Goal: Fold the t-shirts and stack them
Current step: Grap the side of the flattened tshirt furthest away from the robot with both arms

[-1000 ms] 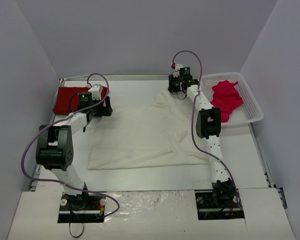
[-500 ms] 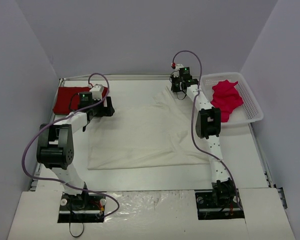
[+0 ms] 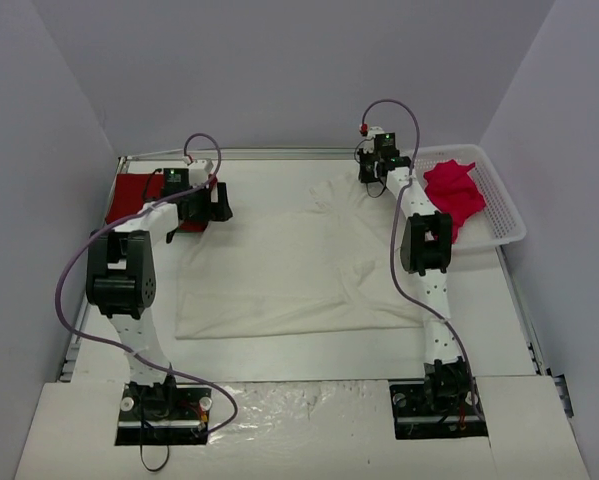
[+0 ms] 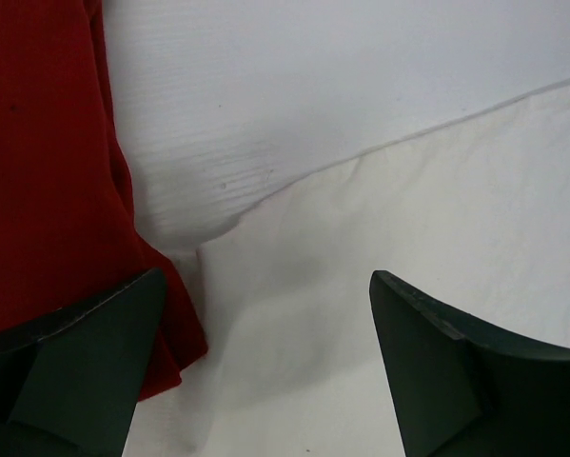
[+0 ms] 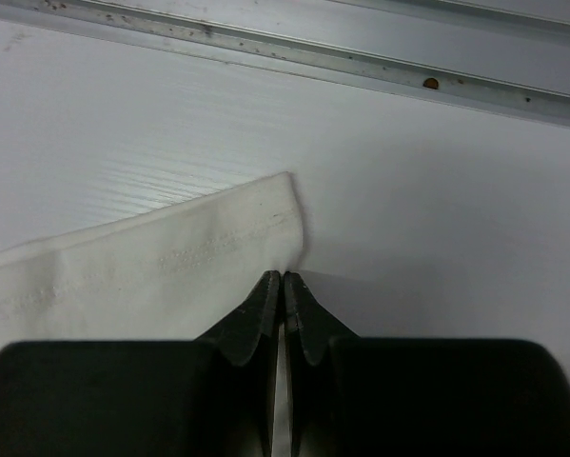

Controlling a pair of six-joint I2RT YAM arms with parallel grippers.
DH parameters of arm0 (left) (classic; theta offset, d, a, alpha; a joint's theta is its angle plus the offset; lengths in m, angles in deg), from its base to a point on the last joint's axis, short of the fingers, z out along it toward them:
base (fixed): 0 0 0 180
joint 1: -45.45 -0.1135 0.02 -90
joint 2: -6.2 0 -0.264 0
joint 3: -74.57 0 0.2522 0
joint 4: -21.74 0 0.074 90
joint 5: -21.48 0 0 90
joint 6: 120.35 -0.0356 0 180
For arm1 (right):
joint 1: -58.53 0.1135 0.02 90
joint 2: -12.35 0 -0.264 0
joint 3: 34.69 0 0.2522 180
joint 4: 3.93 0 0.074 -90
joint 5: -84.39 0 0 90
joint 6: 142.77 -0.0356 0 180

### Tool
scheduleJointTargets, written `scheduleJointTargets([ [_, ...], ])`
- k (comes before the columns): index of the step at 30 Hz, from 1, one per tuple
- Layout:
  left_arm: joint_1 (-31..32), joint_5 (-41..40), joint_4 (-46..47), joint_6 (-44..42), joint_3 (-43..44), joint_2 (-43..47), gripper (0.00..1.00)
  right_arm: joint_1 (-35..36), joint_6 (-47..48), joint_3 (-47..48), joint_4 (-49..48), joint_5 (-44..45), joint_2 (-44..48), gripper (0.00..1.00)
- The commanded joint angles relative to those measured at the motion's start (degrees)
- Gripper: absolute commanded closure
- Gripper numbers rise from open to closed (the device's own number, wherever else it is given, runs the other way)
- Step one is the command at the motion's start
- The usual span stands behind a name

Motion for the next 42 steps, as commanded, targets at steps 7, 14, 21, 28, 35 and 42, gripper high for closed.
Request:
scheduleJointTargets([
  [7, -0.2, 1.1, -4.6, -1.7, 8.3, -4.5, 0.12, -2.6, 2.4, -5.1, 4.5, 5.2, 5.5, 1.0],
  [14, -0.1, 2.7, -5.5, -2.2, 11.0, -7.0, 0.12, -4.2, 3.9, -8.1, 4.5, 10.7, 7.7, 1.0],
  [21, 0.3, 2.8, -7.1, -3.2, 13.5, -8.5, 0.12, -5.0, 6.3, -10.5, 4.5, 16.7, 9.6, 1.0],
  [28, 0.3, 3.5, -10.3, -6.5, 19.4, -12.1, 0.12, -5.5, 7.8, -14.5, 4.5, 17.9, 11.4, 1.0],
  [35, -0.1, 6.1, -19.6, -6.8, 30.5, -19.2, 0.29, -6.3, 7.9, -16.1, 4.5, 16.8, 12.0, 1.0],
  [42, -0.2, 3.0, -22.5, -10.4, 33.8, -21.2, 0.39, -6.5, 7.8, -16.6, 4.5, 14.9, 11.4, 1.0],
])
